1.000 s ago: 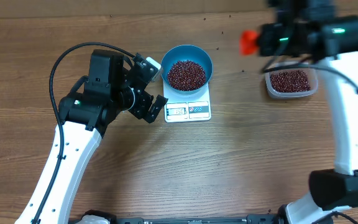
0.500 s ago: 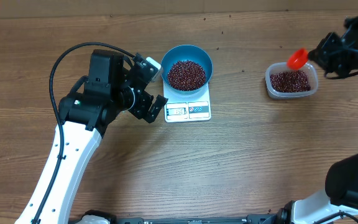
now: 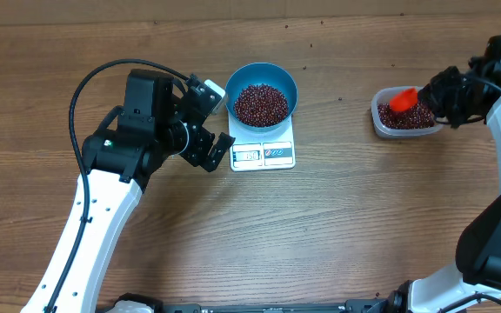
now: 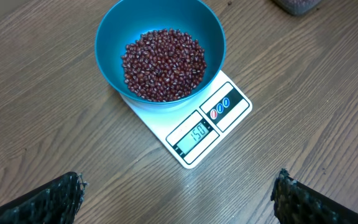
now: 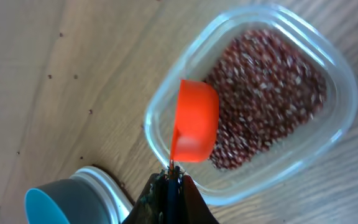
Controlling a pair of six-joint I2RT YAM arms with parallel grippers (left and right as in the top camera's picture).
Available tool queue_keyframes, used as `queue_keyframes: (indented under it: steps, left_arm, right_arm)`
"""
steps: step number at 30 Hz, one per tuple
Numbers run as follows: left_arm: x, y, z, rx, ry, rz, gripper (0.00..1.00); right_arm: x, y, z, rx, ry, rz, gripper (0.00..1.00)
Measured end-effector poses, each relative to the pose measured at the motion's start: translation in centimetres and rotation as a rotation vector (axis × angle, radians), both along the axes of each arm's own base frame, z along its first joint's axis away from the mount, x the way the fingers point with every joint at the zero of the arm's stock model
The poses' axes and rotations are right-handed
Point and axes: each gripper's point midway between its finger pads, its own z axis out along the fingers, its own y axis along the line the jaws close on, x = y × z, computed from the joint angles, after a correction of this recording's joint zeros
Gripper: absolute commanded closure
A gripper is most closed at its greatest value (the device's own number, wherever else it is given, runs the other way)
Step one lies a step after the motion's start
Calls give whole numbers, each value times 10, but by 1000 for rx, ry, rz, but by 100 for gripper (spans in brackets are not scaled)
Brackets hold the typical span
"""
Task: Scoop item into bowl and weigh 150g on scale
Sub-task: 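Move the scoop with the right gripper back over the bean tub, then lower the scoop into the tub and open the right gripper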
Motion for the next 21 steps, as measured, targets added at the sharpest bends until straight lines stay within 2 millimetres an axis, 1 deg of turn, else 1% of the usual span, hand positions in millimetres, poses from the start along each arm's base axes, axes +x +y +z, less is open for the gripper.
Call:
queue_keyframes:
  steps: [2, 4, 8, 11, 15, 17, 19, 21]
  left_arm:
    - [0, 0, 0, 0, 0, 0, 0]
    - [0, 0, 0, 0, 0, 0, 0]
    - [0, 0, 0, 0, 0, 0, 0]
    - [0, 0, 0, 0, 0, 0, 0]
    - [0, 0, 0, 0, 0, 0, 0]
    - [0, 0, 0, 0, 0, 0, 1]
    - [0, 0, 0, 0, 0, 0, 1]
    - [0, 0, 0, 0, 0, 0, 0]
  right_arm:
    - [-4, 1, -7, 8, 23, -12, 96]
    - [-7, 0, -11, 8, 37, -24, 89]
    - [-7, -2, -12, 3, 43, -41, 73]
    - [-9, -2, -13, 4, 56, -44, 56]
    - [-17, -1, -17, -4, 85, -24, 21]
    - [-21, 0, -18, -5, 102, -14, 8]
    - [-27, 2, -21, -4, 127, -3, 2]
    - [-32, 2, -22, -3, 144, 3, 0]
